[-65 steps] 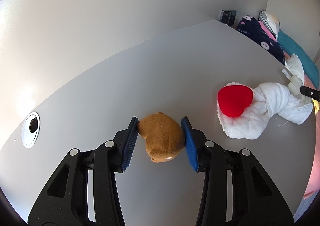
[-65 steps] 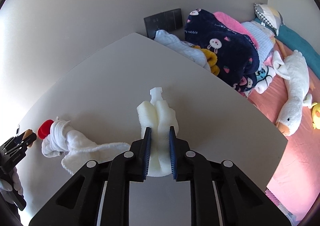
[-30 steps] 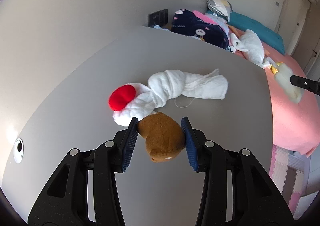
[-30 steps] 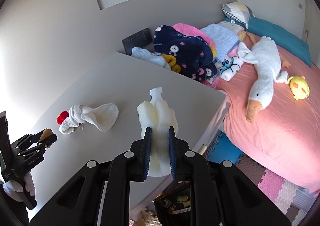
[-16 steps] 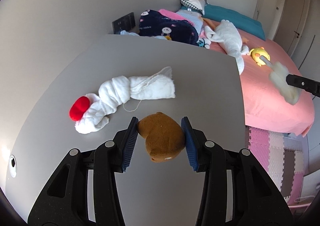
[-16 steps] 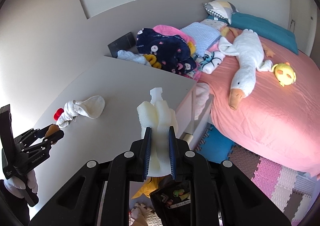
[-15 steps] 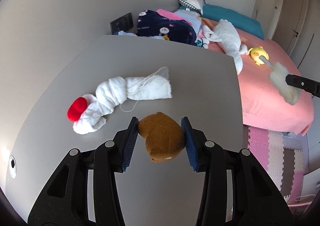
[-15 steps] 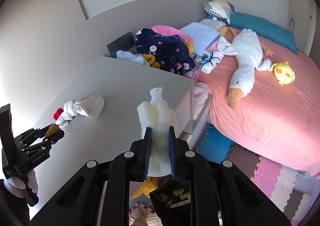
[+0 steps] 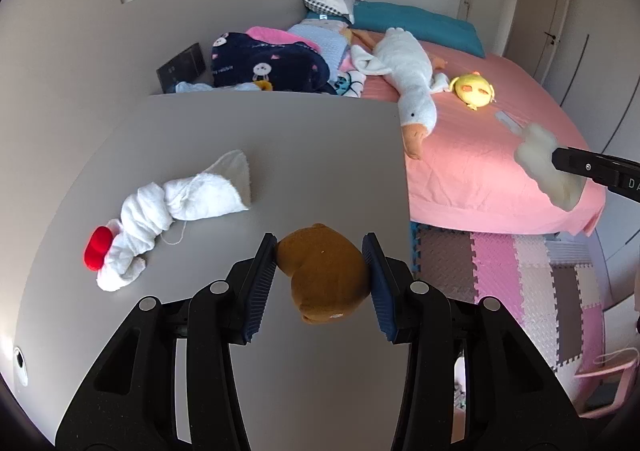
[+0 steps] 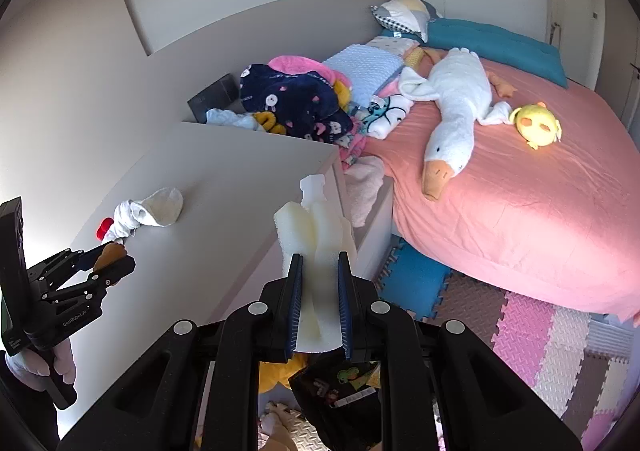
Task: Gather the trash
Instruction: 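Carry the bread toy and white foam piece over the black bin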
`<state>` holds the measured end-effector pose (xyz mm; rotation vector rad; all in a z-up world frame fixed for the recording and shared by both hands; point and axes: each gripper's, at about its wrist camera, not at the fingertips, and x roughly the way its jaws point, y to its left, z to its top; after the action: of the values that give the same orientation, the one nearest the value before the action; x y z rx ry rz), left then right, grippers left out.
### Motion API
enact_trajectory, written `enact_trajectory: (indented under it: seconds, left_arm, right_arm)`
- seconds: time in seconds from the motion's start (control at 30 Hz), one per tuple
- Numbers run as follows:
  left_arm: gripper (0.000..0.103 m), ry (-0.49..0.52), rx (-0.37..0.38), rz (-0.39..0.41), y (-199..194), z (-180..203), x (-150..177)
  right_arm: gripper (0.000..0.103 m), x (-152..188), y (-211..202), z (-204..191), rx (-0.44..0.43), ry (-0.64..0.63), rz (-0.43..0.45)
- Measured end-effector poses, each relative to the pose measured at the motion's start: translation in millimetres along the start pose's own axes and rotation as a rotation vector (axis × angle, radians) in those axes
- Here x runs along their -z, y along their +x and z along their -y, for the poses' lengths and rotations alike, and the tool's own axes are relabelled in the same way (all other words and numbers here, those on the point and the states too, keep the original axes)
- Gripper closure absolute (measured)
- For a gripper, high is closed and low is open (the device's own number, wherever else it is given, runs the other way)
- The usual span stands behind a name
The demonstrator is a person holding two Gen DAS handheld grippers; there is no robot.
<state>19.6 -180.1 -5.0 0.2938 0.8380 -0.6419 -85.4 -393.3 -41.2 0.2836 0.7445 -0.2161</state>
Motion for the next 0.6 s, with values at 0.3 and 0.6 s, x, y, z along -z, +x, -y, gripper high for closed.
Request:
enact_trajectory:
  seconds: [0.3,0.6]
  left_arm:
    - [0.059,0.077,0.077,-0.023,5.6,36.6,-2.6]
    - [0.059,0.183,0.162,-0.041,9.8,74.6,-0.3]
  right_arm:
    - [0.085,22.5,-16.2,22.6,0.036,0.049,-0.005]
    - [0.085,48.7,-31.8,40.0,0.065,0.096,-0.025]
